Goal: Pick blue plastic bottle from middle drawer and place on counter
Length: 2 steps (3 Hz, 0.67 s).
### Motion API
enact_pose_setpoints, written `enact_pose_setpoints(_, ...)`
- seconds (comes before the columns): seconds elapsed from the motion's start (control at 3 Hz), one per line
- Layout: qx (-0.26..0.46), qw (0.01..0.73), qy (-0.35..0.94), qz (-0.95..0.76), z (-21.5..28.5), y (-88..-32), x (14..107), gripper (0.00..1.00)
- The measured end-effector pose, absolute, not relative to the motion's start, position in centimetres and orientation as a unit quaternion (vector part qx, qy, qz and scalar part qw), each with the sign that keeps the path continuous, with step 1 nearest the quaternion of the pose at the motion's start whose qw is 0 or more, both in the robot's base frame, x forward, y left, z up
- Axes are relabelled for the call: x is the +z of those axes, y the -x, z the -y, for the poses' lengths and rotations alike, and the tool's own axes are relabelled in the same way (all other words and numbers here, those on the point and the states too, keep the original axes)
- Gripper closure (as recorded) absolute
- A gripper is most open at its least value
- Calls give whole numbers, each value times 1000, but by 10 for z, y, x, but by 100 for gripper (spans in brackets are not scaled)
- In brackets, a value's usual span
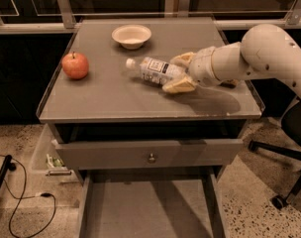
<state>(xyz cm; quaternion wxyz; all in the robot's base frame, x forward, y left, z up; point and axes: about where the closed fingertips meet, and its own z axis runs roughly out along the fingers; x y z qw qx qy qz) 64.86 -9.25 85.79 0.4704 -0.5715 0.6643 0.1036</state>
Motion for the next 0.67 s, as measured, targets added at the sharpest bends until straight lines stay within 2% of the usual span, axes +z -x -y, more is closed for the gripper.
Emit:
enact_pose_setpoints(0.33, 104, 470, 572, -664, 92, -649, 858, 0)
enact_pose_setpoints(0.67, 104, 470, 572, -664, 92, -649, 858, 0)
